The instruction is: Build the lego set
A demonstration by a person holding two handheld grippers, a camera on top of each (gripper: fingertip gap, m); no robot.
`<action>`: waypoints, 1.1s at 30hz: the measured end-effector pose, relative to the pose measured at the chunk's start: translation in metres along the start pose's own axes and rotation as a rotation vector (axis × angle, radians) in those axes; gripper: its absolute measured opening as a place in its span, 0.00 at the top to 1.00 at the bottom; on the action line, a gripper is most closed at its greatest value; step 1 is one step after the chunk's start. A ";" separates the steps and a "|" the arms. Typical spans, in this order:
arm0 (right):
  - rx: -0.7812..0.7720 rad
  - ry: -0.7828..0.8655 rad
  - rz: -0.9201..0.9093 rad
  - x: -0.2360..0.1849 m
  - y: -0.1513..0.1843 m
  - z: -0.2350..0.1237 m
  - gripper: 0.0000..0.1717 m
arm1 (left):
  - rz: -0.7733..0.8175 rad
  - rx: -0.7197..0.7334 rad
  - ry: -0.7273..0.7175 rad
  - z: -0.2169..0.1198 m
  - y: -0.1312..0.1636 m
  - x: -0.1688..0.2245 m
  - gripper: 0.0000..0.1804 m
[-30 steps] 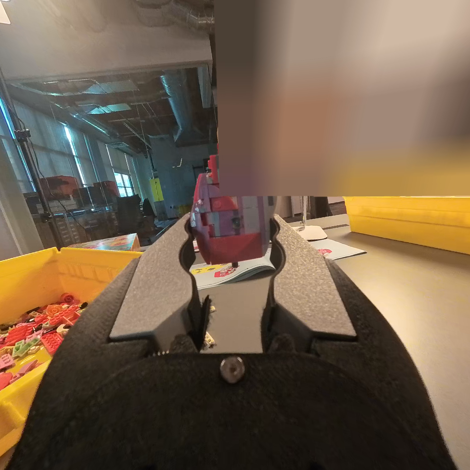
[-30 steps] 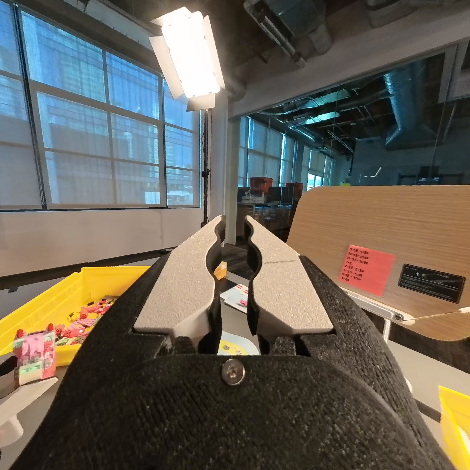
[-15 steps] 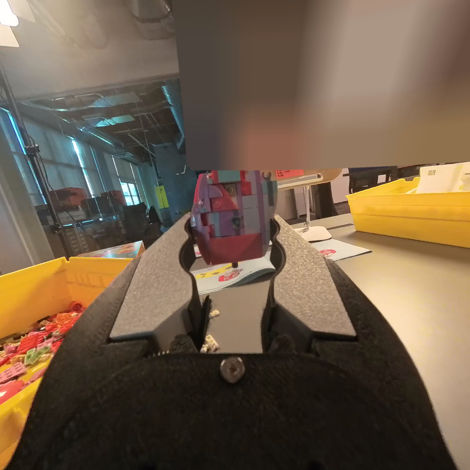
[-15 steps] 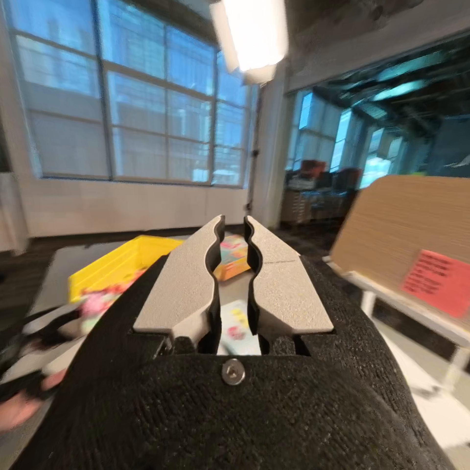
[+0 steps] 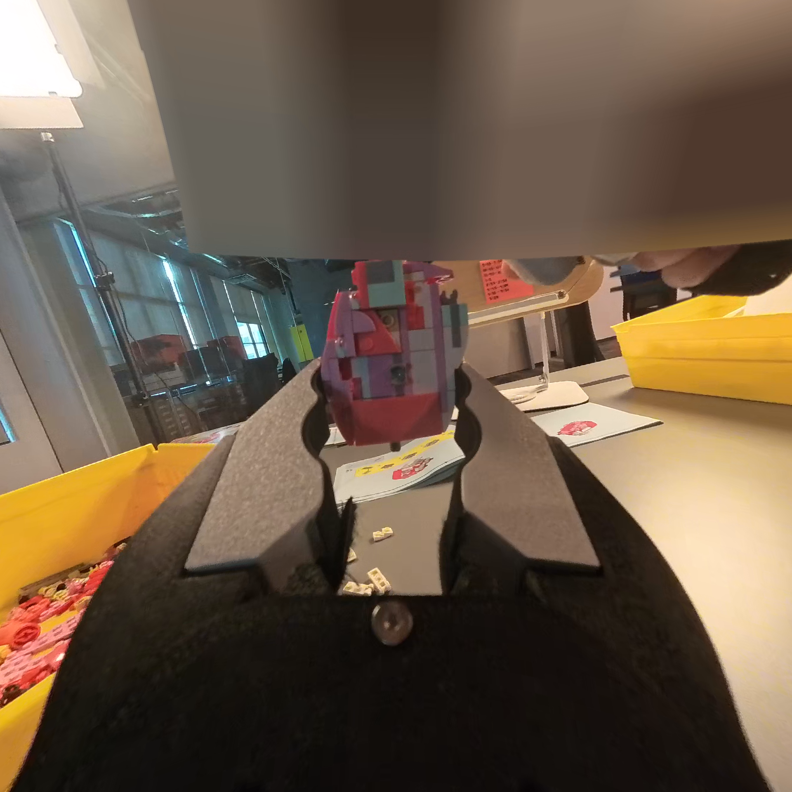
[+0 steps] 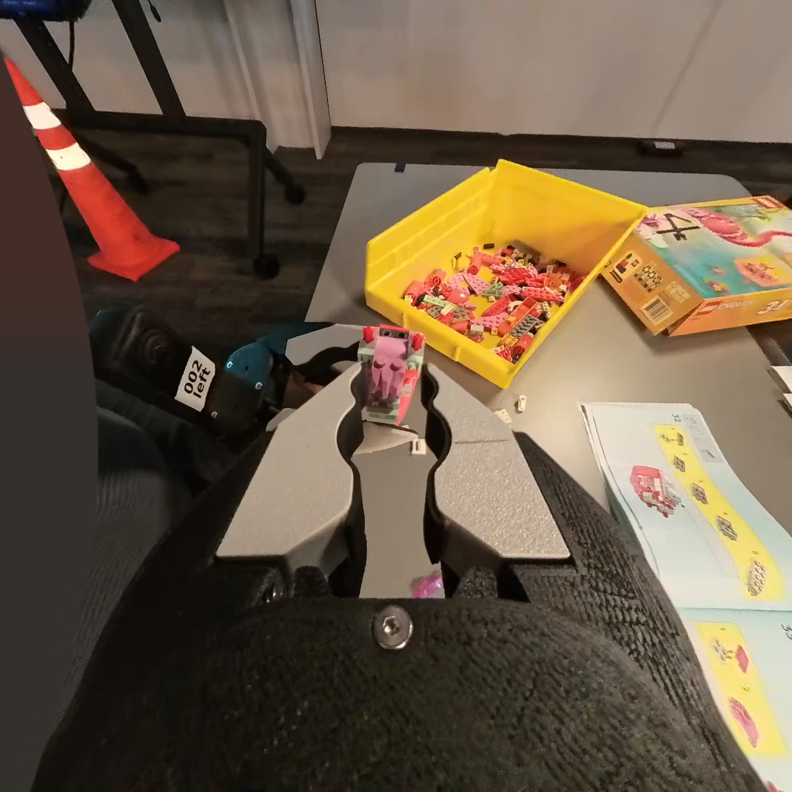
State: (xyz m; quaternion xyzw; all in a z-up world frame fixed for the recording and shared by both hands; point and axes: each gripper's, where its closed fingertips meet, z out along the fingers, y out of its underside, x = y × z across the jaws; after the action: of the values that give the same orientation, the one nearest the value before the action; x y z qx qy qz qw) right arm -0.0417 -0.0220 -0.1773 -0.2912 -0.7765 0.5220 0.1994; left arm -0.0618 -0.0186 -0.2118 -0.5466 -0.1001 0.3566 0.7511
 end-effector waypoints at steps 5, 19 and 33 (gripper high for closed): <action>-0.022 -0.028 0.033 -0.002 0.005 0.004 0.91 | 0.005 -0.004 0.001 0.000 0.000 0.001 0.69; 0.002 -0.017 0.048 -0.003 0.000 0.011 0.92 | -0.009 -0.005 -0.041 -0.002 -0.001 -0.007 0.69; 0.208 0.051 0.009 0.000 -0.017 0.036 0.92 | -0.108 -0.006 -0.138 -0.004 0.001 -0.033 0.69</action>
State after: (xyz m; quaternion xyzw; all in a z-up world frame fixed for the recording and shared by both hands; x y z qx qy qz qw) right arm -0.0679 -0.0523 -0.1753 -0.2858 -0.7116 0.5930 0.2457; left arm -0.0842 -0.0428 -0.2065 -0.5166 -0.1820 0.3519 0.7590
